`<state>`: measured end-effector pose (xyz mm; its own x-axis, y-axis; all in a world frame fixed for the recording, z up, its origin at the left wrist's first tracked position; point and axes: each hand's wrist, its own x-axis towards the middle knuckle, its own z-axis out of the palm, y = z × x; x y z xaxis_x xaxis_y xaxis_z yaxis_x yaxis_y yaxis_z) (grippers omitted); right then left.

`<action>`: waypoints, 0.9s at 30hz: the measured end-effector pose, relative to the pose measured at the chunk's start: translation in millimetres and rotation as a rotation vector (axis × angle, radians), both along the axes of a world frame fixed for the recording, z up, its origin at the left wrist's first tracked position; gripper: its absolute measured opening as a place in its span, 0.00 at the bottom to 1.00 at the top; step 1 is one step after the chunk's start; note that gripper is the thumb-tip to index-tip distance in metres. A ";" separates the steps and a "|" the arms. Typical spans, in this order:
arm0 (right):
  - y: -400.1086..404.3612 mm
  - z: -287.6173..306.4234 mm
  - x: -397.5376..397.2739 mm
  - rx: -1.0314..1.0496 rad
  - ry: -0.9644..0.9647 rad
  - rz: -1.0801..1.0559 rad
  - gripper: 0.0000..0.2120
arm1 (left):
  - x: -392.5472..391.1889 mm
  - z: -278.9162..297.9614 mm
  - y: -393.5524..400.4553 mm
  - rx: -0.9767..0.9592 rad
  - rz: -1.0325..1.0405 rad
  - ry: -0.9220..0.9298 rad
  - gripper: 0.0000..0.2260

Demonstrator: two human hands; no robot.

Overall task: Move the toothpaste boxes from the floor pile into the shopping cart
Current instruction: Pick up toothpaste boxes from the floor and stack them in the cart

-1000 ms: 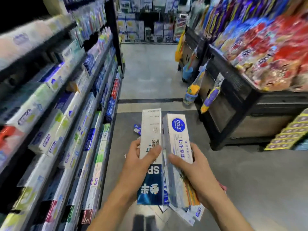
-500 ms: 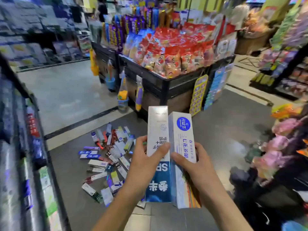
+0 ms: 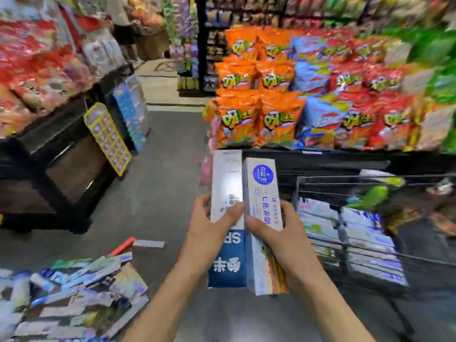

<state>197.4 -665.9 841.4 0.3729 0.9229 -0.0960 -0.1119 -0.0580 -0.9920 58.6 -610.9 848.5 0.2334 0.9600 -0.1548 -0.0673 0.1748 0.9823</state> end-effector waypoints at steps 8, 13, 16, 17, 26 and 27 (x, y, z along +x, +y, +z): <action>-95.3 -22.0 190.8 -0.070 -0.018 -0.401 0.27 | 211.7 -21.2 -34.2 -0.005 -0.383 0.084 0.30; -134.7 -32.2 266.4 -0.115 0.023 -0.595 0.20 | 303.0 -36.2 -43.9 -0.010 -0.566 0.141 0.32; -141.1 -40.0 305.2 -0.124 0.085 -0.652 0.22 | 345.1 -48.3 -37.6 -0.070 -0.631 0.154 0.34; -139.7 -44.0 318.4 -0.140 0.096 -0.669 0.26 | 358.1 -53.2 -32.6 -0.089 -0.639 0.162 0.33; -72.8 -86.6 449.9 -0.320 0.080 -0.652 0.32 | 475.9 -112.6 54.0 -0.138 -0.624 0.282 0.29; -62.8 -94.3 466.1 -0.353 0.059 -0.628 0.31 | 489.9 -123.2 66.1 -0.151 -0.623 0.310 0.30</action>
<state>663.5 -728.7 747.2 0.8077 0.4464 -0.3852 -0.2823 -0.2807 -0.9173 548.5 -544.8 725.3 0.6553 0.6253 -0.4238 0.3678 0.2259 0.9020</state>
